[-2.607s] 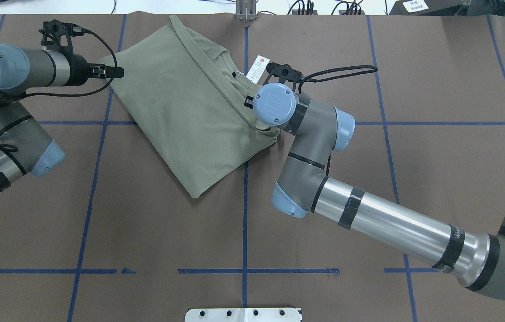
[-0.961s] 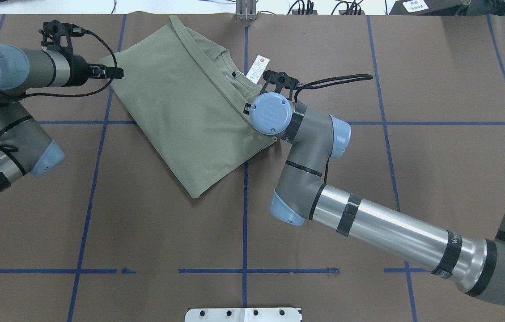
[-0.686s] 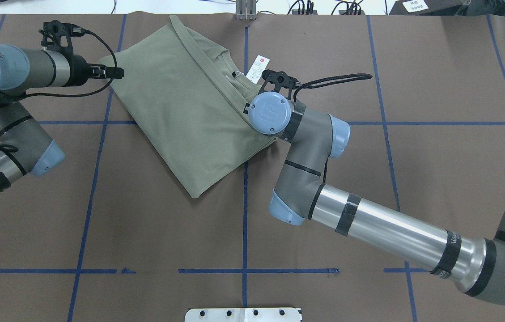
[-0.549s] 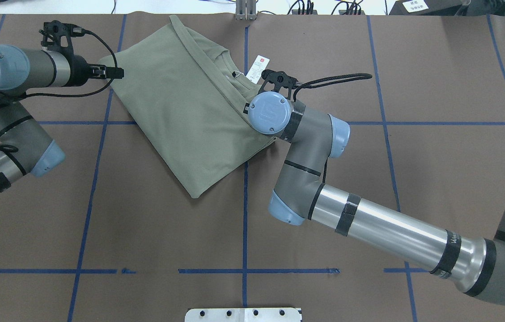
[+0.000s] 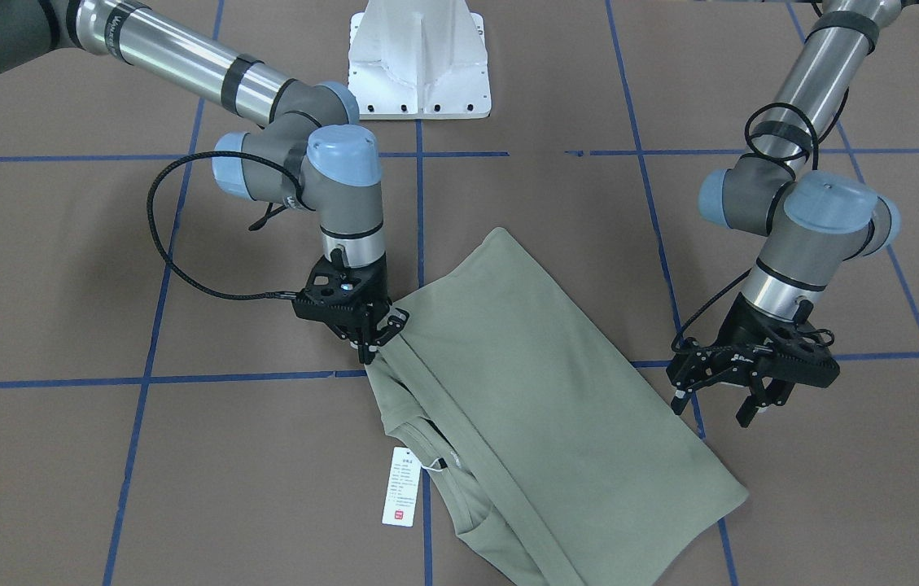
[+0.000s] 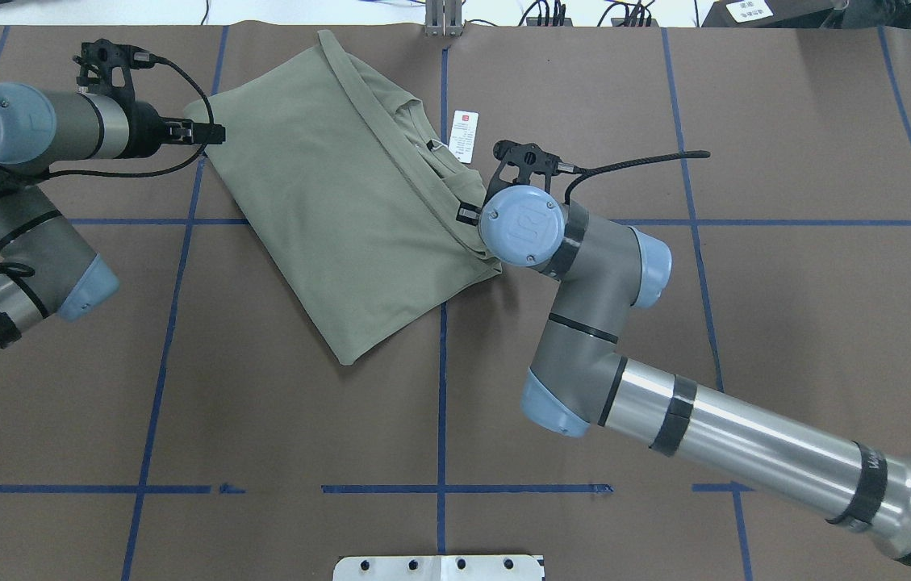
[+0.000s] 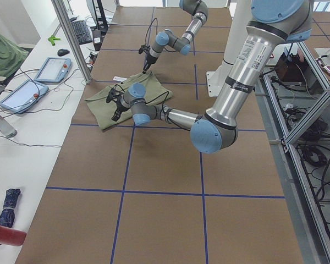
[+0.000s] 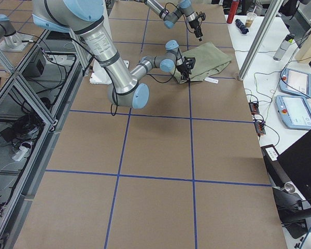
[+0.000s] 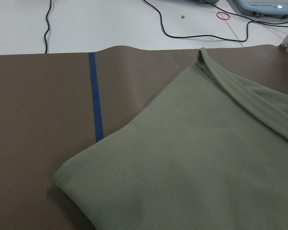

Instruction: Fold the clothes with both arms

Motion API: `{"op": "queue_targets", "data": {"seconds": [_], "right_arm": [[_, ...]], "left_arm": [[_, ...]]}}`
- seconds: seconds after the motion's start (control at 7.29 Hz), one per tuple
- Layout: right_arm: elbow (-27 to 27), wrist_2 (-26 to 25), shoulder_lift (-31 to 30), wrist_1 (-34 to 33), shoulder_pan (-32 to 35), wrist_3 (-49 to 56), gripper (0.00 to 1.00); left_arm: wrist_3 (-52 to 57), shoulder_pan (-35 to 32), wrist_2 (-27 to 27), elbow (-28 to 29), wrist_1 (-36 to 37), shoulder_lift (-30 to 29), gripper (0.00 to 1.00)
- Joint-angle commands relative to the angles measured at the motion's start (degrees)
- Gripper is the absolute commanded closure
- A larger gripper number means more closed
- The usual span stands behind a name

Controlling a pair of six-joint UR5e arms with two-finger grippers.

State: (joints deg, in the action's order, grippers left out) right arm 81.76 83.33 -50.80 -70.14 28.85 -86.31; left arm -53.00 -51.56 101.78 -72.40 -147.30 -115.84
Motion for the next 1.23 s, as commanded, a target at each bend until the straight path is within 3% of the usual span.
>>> {"op": "queue_targets", "data": {"seconds": [0.0, 0.27, 0.41, 0.82, 1.1], "right_arm": [[14.2, -5.6, -11.6, -1.1, -6.8, -0.3, 1.0], [26.7, -9.7, -18.2, -10.1, -13.9, -2.8, 1.0], [29.8, -11.9, -20.0, -11.4, -17.0, -5.3, 1.0], [34.5, -18.4, -27.1, -11.4, -24.8, -11.0, 1.0], [34.8, -20.2, -27.3, -11.4, -27.3, -12.6, 1.0]], "left_arm": [[0.0, 0.1, 0.0, 0.0, 0.0, 0.0, 0.0], [0.0, 0.1, 0.0, 0.0, 0.0, -0.1, 0.0], [0.0, 0.1, 0.0, -0.1, 0.0, -0.1, 0.0], [0.0, 0.1, 0.1, -0.4, 0.0, -0.1, 0.0], [0.0, 0.1, 0.1, -0.4, 0.0, -0.2, 0.0]]}}
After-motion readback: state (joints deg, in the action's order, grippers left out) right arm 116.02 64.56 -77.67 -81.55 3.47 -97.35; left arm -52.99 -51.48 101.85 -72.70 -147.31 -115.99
